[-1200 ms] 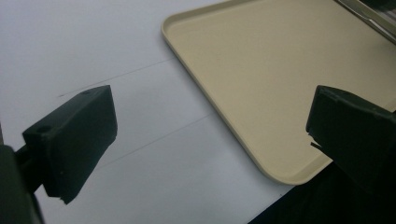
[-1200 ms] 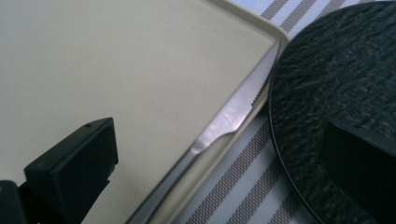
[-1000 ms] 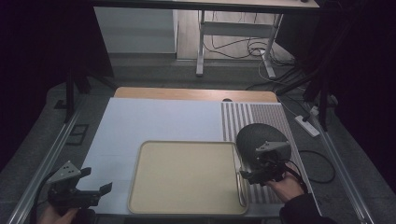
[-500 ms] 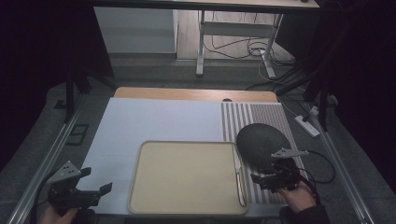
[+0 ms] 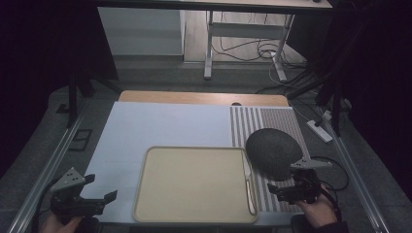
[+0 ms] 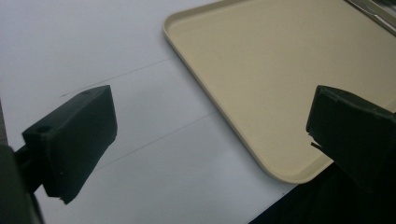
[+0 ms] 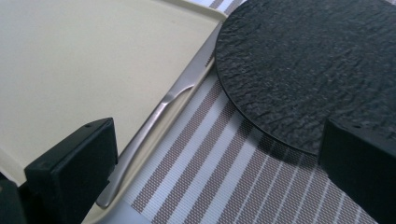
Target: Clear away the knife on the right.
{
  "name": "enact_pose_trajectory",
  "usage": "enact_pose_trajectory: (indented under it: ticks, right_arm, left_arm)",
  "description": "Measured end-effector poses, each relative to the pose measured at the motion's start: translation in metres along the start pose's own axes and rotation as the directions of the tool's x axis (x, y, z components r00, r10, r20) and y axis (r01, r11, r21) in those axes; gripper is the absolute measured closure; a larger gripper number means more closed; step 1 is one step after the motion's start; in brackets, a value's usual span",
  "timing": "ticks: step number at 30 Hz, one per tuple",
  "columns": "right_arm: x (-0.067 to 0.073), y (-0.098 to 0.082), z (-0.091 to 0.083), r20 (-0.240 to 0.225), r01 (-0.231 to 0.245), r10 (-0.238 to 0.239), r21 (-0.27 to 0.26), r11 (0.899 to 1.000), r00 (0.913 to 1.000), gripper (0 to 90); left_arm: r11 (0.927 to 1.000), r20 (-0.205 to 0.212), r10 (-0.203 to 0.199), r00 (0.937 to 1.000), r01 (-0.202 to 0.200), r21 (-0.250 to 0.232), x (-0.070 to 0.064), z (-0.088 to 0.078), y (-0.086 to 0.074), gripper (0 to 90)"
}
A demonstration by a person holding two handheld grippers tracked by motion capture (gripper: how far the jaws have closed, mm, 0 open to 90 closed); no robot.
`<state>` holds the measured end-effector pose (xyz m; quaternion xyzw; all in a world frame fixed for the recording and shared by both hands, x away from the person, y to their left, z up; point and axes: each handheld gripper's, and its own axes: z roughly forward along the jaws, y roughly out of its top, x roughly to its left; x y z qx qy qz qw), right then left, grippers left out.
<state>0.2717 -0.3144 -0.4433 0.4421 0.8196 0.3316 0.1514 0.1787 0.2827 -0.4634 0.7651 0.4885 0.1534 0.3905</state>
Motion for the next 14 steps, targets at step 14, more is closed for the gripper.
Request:
enact_pose_trajectory:
  ticks: [14]
  right_arm:
    - [-0.0010, -0.0078, -0.0098, 0.029, 0.002, -0.003, 0.012, 1.000, 0.9996, 0.0]
  left_arm:
    - [1.0000, 0.000, 0.003, 1.0000, -0.003, 0.003, -0.0003, 0.0010, 0.0011, 2.4]
